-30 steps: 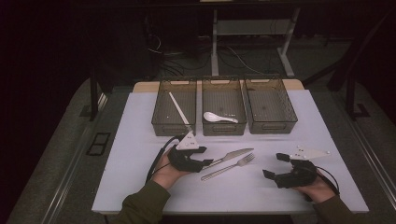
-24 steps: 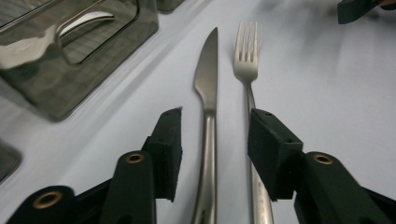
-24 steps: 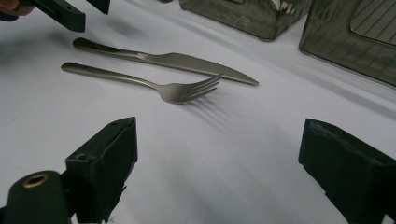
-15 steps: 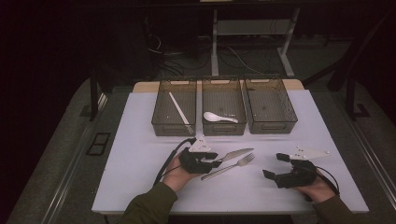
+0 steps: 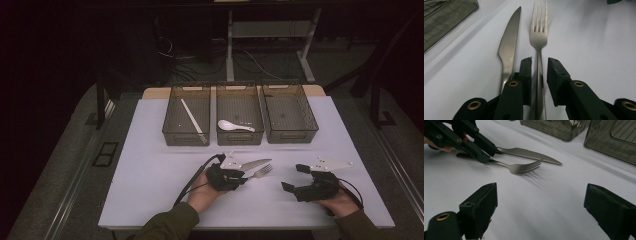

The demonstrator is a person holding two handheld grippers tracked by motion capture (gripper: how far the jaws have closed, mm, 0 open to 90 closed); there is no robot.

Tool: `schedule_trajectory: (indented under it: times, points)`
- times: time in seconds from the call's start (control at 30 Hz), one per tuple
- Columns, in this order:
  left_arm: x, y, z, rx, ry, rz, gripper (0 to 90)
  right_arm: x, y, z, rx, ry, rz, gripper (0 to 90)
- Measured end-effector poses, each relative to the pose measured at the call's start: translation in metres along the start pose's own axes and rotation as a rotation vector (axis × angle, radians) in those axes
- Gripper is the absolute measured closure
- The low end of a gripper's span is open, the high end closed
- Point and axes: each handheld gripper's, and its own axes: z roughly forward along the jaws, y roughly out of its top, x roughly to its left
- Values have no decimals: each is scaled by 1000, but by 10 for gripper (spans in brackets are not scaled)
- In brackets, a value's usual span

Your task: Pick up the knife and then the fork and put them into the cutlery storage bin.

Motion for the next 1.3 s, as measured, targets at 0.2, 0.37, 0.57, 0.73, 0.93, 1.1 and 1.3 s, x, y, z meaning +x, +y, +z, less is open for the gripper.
schedule_trajectory:
  times: [0.2,0.37,0.57,0.73,0.93,1.1,1.3]
  points:
    - [-1,-1,5,7,8,18,761,0,0,0,0,0,2,117]
    - [-4,-2,6,3,8,35,819,0,0,0,0,1,2,117]
    - [-2,-2,5,4,-1,24,837,0,0,0,-2,0,0,117]
    - [-2,-2,6,-1,0,5,842,0,0,-1,-3,2,3,117]
    - [0,2,-3,-8,-5,-15,843,-1,1,-1,5,12,16,117]
    - [2,7,-16,-52,-1,-28,843,-3,2,-3,5,28,35,117]
    - [4,9,-38,-97,17,-17,843,-2,5,-7,2,52,55,117]
